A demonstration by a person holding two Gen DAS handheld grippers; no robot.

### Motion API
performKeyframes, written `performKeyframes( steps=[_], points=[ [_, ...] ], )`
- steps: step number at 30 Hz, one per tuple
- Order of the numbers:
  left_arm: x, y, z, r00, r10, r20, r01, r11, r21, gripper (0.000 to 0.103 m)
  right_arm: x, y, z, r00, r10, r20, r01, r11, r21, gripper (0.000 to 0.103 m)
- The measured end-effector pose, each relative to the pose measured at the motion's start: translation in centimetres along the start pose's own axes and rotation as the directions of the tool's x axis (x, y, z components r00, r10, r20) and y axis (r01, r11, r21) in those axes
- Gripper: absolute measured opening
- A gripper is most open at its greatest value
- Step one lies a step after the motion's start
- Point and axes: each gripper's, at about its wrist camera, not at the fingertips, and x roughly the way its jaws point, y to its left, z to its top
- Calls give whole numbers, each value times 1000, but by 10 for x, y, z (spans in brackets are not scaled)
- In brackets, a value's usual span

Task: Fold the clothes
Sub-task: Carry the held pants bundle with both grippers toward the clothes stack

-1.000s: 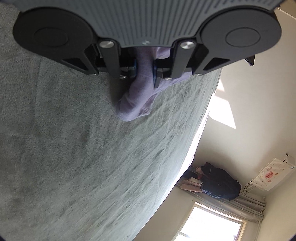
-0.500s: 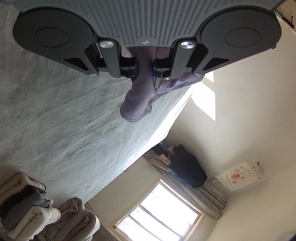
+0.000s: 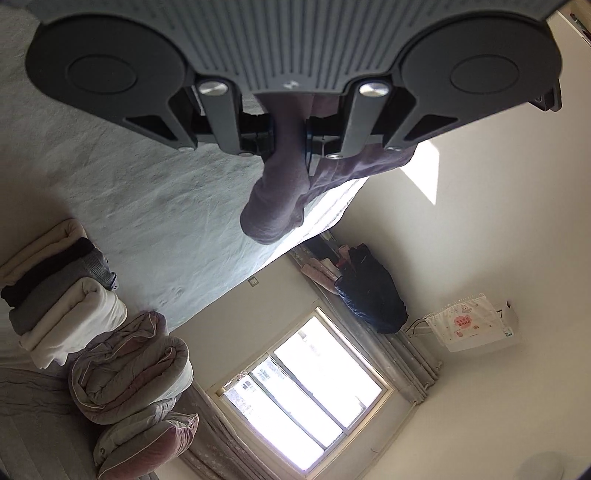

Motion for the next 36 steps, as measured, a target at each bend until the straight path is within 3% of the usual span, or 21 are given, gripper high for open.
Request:
performKeyframes(
  steps=[12, 21, 28, 36],
  points=[
    [108, -73, 5, 995, -101, 3, 101, 993, 64, 16, -27, -48, 85, 986, -77, 148, 94, 989, -115, 18],
    [199, -112, 15, 989, -150, 4, 148, 978, 147, 16, -16, -102, 154, 962, -122, 243, 159, 978, -137, 18],
    [272, -120, 11, 987, -161, 2, 158, 968, 194, 16, 10, -150, 192, 946, -156, 285, 200, 971, -130, 18],
    [340, -103, 16, 988, -150, 22, 144, 974, 177, 16, 56, -197, 221, 948, -167, 271, 209, 969, -133, 18]
  ],
)
